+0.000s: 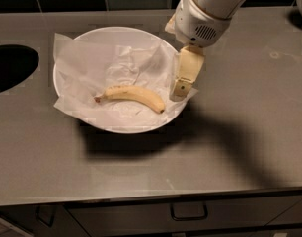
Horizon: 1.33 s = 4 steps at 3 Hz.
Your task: Pick banana from white bowl
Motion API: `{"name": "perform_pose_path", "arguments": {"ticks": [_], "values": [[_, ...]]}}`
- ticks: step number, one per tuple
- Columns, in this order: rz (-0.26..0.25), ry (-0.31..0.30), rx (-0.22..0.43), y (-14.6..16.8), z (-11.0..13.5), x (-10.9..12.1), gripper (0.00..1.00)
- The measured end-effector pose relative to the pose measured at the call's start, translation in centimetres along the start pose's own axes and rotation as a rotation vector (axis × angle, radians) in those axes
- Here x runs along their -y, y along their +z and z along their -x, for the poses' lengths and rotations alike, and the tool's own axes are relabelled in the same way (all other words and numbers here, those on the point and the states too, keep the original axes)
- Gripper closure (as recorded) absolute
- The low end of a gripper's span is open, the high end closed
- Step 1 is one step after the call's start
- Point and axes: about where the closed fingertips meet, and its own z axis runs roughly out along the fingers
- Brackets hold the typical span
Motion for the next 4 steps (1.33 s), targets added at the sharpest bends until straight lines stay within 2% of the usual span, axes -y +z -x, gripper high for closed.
{"name": "perform_pose_path", "arguments": {"ticks": [1, 2, 3, 4], "values": [[0.0, 0.0, 0.0, 0.0, 0.0, 0.0, 0.0], [0.012, 0.006, -0.004, 1.0, 0.7, 0.3, 0.18], [0.049, 0.008, -0.017, 3.0, 1.6, 0.9, 0.4], [0.094, 0.005, -0.032, 5.2, 2.4, 1.4, 0.52]]}}
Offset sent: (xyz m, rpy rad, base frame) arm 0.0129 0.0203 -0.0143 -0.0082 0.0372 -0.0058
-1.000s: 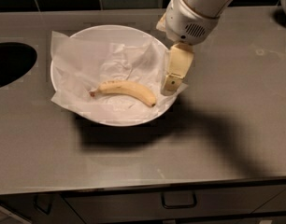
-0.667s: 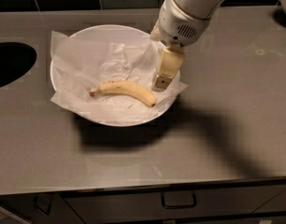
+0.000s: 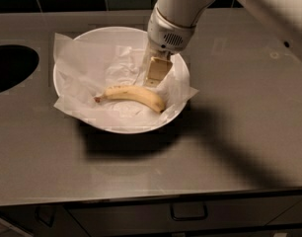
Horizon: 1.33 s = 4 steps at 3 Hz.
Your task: Pick banana from white bowl
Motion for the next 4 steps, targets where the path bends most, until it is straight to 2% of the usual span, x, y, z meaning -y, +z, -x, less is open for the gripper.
{"name": "perform_pose_path", "arguments": {"ticks": [2, 3, 4], "values": [[0.084, -0.03, -0.012, 3.9, 1.5, 1.6, 0.31], [0.094, -0.01, -0.016, 5.1, 1.3, 1.7, 0.36], [0.069, 0.028, -0.044, 5.4, 0.7, 1.1, 0.37]]}}
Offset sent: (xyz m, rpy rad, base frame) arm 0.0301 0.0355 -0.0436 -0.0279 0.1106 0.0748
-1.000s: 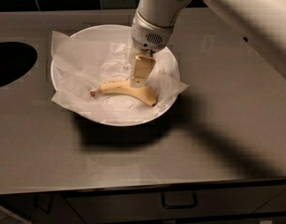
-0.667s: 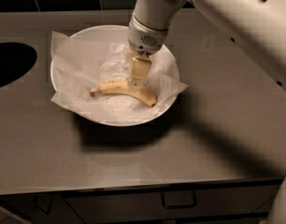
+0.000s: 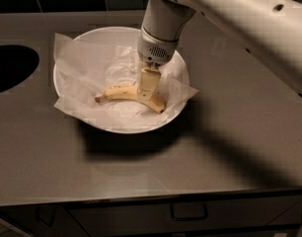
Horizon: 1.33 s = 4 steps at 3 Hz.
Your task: Pick banana from white bowl
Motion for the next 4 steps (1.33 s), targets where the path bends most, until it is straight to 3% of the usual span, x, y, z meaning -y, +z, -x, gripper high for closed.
{"name": "perform_pose_path", "arguments": {"ticks": [2, 4], "values": [[-0.081, 0.089, -0.066, -0.6, -1.4, -0.7, 0.48], [-0.074, 0.09, -0.084, 0.4, -1.0, 0.3, 0.43]]}}
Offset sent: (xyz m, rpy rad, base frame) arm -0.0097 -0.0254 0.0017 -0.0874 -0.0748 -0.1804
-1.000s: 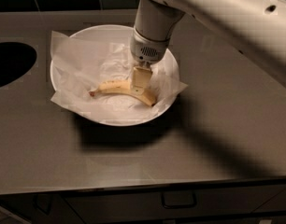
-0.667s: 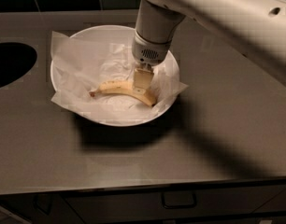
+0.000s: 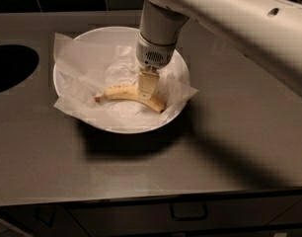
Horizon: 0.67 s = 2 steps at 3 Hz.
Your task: Pick banana from white bowl
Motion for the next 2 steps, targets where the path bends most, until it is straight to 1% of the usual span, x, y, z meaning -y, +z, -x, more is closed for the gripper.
{"name": "perform_pose_path", "arguments": {"ticks": [1, 2], "values": [[-0.021, 0.008, 0.0, 0.35, 0.46, -0.5, 0.43], [-0.031, 0.009, 0.0, 1.05, 0.76, -0.8, 0.42]]}}
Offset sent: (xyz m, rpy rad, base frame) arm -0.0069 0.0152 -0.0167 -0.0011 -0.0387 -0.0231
